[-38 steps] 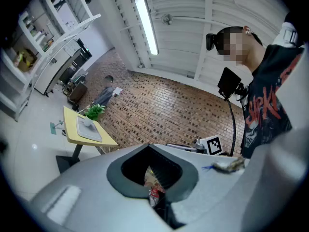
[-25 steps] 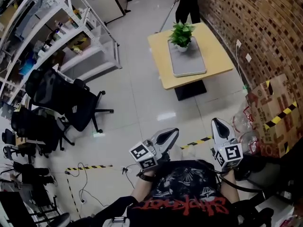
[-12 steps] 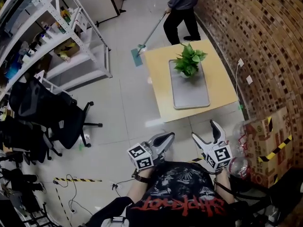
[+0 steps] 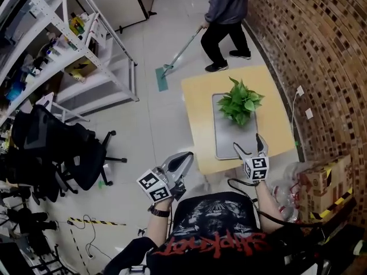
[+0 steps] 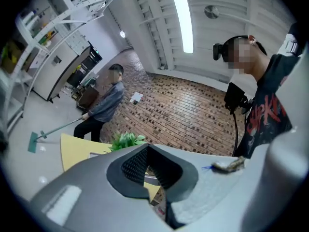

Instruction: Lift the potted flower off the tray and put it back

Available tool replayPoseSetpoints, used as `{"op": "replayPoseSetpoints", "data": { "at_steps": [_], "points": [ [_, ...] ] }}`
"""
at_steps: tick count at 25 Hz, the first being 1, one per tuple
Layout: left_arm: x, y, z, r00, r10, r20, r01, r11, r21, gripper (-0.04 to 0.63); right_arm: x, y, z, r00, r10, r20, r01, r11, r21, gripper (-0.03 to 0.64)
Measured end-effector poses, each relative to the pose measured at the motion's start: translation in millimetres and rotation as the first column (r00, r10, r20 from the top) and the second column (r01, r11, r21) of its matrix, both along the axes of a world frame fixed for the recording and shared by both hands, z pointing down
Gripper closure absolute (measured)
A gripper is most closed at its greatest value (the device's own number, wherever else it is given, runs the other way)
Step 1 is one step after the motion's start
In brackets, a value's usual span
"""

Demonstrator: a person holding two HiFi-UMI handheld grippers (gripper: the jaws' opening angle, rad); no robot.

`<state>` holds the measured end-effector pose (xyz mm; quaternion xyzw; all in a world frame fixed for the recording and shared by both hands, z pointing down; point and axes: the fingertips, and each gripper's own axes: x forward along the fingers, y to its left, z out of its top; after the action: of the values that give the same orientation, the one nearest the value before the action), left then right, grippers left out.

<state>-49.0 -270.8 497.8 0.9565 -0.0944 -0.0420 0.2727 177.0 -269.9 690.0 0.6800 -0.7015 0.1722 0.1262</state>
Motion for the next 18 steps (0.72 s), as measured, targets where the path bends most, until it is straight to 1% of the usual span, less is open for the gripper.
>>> {"op": "replayPoseSetpoints", "data": {
  "at_steps": [3,4,5,6,8,10,12,13,14,18],
  "points": [
    [19,-4,12,0.996,-0.061,0.057,0.063,0.997,-0.037,0.594,27,-39,59,0.999,-0.011,0.031,0.011,1.000,-0.020,0.123],
    [28,-1,12,0.995,-0.071,0.071,0.074,0.996,-0.041,0.594,33,-53,71,0.999,-0.016,0.050,0.017,1.000,-0.017,0.097],
    [39,0,11,0.994,-0.074,0.085,0.078,0.996,-0.041,0.594,38,-69,82,0.997,-0.023,0.073,0.024,1.000,-0.014,0.042],
    [50,2,10,0.992,-0.074,0.100,0.079,0.996,-0.040,0.594,41,-84,91,0.995,-0.032,0.095,0.033,0.999,-0.014,0.025],
    [72,3,11,0.991,-0.068,0.119,0.074,0.996,-0.045,0.594,45,-111,105,0.993,-0.058,0.103,0.059,0.998,-0.011,0.025],
    [92,7,12,0.990,-0.044,0.137,0.051,0.998,-0.047,0.594,51,-137,113,0.995,-0.074,0.070,0.074,0.997,-0.002,0.025],
    [105,9,14,0.986,-0.028,0.164,0.034,0.999,-0.035,0.594,61,-159,117,0.997,-0.061,0.043,0.062,0.998,-0.001,0.025],
    [108,8,14,0.985,-0.031,0.172,0.037,0.999,-0.032,0.594,64,-167,118,0.998,-0.057,0.035,0.057,0.998,-0.005,0.080],
    [109,7,15,0.984,-0.039,0.175,0.045,0.999,-0.031,0.594,66,-172,116,0.998,-0.062,0.027,0.062,0.998,-0.009,0.107],
    [105,-4,20,0.983,-0.079,0.166,0.087,0.996,-0.038,0.594,60,-169,109,0.996,-0.094,-0.002,0.094,0.996,-0.009,0.120]
  ]
}}
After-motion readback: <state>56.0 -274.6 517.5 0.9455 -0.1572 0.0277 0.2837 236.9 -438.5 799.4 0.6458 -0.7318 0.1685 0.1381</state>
